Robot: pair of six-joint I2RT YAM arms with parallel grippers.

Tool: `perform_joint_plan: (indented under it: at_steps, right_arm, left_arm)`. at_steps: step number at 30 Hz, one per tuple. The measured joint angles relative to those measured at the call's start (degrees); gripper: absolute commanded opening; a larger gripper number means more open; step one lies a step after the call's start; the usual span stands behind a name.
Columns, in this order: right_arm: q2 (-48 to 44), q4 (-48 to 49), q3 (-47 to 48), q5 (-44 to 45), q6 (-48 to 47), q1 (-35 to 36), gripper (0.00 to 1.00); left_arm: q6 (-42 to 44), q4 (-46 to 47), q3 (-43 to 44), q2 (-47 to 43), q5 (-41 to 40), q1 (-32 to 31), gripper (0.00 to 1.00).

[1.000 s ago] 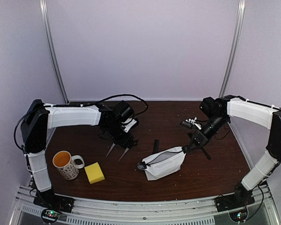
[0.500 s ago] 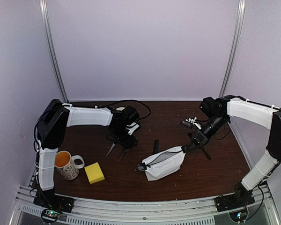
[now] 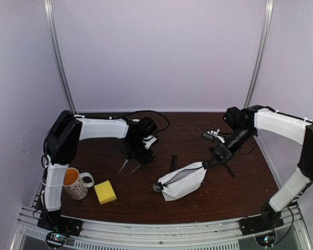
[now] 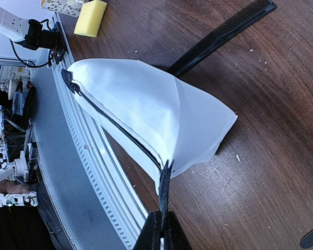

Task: Sort the hair-cutting tools
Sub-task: Pick up the scissors at the center of the board, then place the scissors in the kit bag.

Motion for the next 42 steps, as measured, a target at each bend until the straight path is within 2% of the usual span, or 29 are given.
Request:
perform_joint_plan:
  at_steps: [6,10,14,17,21,28,34,42]
  right_arm:
    - [0.00,0.02,0.00,0.00,0.00,0.00,0.03]
    - [0.00,0.07,0.00,0.00,0.00,0.00,0.03]
    - [0.00,0.02,0.00,0.00,0.00,0.00,0.03]
    - [0.00,0.02,0.00,0.00,0.00,0.00,0.03]
    - [0.00,-0.02,0.00,-0.02,0.00,0.00,0.03]
    - [0.00,-0.07,0.00,-0.02,0.02,0.00,0.03]
    - [0.00,-0.11,0.00,-0.22,0.02,0.00,0.03]
    - [0.00,-0.24,0.00,-0.46,0.00,0.00,0.02]
  left_arm:
    - [-0.13,-2.56,-1.70,-4.83,1.38,0.00,0.04]
    - [0.72,-0.72,-4.50,-17.22,7.37,0.00,0.02]
    - [2.69,9.20,-9.05,-30.56,18.27,-0.24,0.03]
    - [4.48,18.32,-13.99,-35.47,27.34,-1.42,0.01]
    - [6.78,25.35,-15.13,-32.35,34.29,-6.05,0.00]
    - [12.52,28.72,-6.82,-17.70,40.94,-14.84,0.00]
    - [15.56,33.05,-6.54,-13.31,43.69,-14.93,0.00]
    - [21.22,32.65,-2.36,-10.71,42.29,-14.60,0.00]
